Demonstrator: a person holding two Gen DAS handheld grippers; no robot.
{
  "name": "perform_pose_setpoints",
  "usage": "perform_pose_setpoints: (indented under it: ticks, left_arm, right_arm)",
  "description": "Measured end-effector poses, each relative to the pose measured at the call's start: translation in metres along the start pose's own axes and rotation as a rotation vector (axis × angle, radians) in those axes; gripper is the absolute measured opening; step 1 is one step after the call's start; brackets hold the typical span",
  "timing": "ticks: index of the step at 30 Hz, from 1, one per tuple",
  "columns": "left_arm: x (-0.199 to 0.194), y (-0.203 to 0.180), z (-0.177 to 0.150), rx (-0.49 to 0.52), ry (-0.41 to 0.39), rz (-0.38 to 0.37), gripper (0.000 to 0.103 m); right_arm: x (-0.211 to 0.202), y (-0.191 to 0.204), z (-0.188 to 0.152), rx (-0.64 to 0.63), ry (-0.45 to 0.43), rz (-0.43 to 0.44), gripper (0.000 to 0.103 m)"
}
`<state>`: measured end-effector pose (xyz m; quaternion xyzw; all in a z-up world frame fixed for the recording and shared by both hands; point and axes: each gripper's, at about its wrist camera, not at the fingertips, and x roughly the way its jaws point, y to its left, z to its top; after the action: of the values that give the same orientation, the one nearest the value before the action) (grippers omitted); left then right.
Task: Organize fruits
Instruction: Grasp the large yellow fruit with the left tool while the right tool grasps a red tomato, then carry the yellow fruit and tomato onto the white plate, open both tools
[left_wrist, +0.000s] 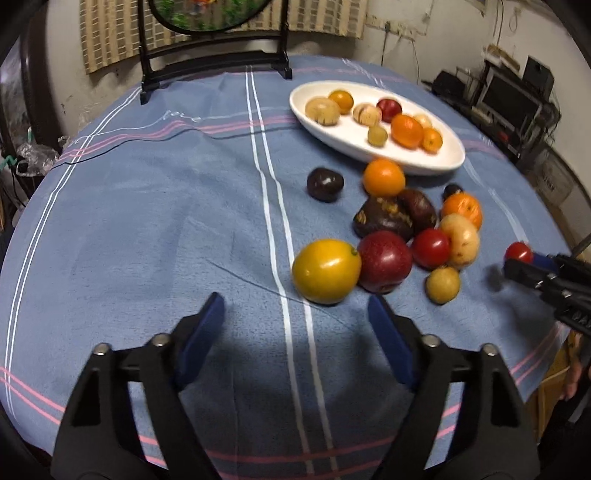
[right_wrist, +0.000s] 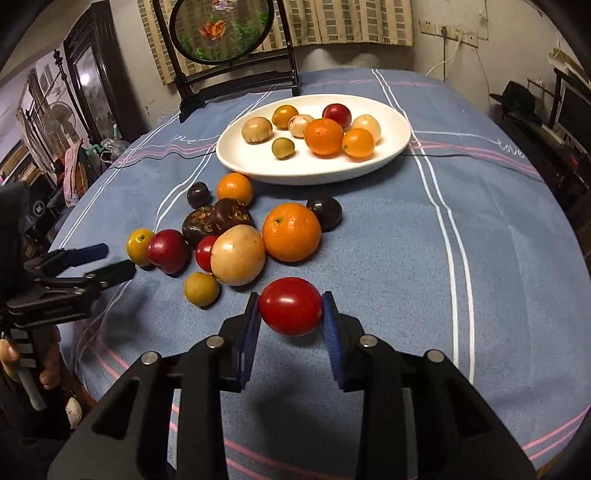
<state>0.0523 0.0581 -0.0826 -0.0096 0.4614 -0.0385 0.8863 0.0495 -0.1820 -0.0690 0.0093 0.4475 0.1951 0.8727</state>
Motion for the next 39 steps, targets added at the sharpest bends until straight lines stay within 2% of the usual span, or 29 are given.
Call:
perform_pose_setpoints:
  ticks: [2,3,6,8,9,16,24,27,31,36,39]
  left_arm:
    - [0.013,-0.001,0.003,0.015,0.026,0.001,0.066]
    - [0.019,-0.001,0.005,0.015,0.034,0.001,0.066]
    - [0.025,-0.007,0.014,0.033,0.014,0.007,0.057]
    - [0.026,-0.007,0.016,0.036,0.006,-0.012,0.040]
    - [0.026,-0.007,0.017,0.033,0.000,-0.021,0.037]
    - [0.009,0.002,0.011,-0.032,-0.032,-0.077,0.036]
    - [-0.033,-0.008,0.002,-0.003,-0.100,-0.104,0.036]
    - [-0.031,-0.009,0.000,0.004,-0.083,-0.105,0.036]
    - [-0.012,-0.005,-0.007,-0.019,-0.001,-0.115,0.031]
    - [-0.001,-0.002,-0.002,-0.023,0.011,-0.100,0.029]
    - [0.006,-0.003,0.005,-0.012,0.004,-0.099,0.041]
  right_arm:
    - [0.000,0.002,0.000,-0.001,0.001,0.007,0.034]
    - [-0.001,0.002,0.000,-0.001,0.000,0.010,0.034]
    - [-0.002,0.003,0.000,0.000,-0.002,0.010,0.034]
    - [0.001,0.001,0.000,0.005,0.003,0.007,0.034]
    - [0.002,0.001,0.000,0.006,0.006,0.006,0.034]
    - [0.002,0.007,0.002,-0.012,0.001,0.017,0.034]
    - [0.001,0.010,0.004,-0.017,-0.008,0.004,0.034]
    - [0.001,0.012,0.003,-0.022,-0.005,0.008,0.034]
    - [0.000,0.014,0.003,-0.025,-0.005,0.009,0.034]
    - [0.000,0.013,0.002,-0.021,-0.004,0.009,0.034]
    - [0.001,0.013,0.002,-0.022,0.000,0.011,0.034]
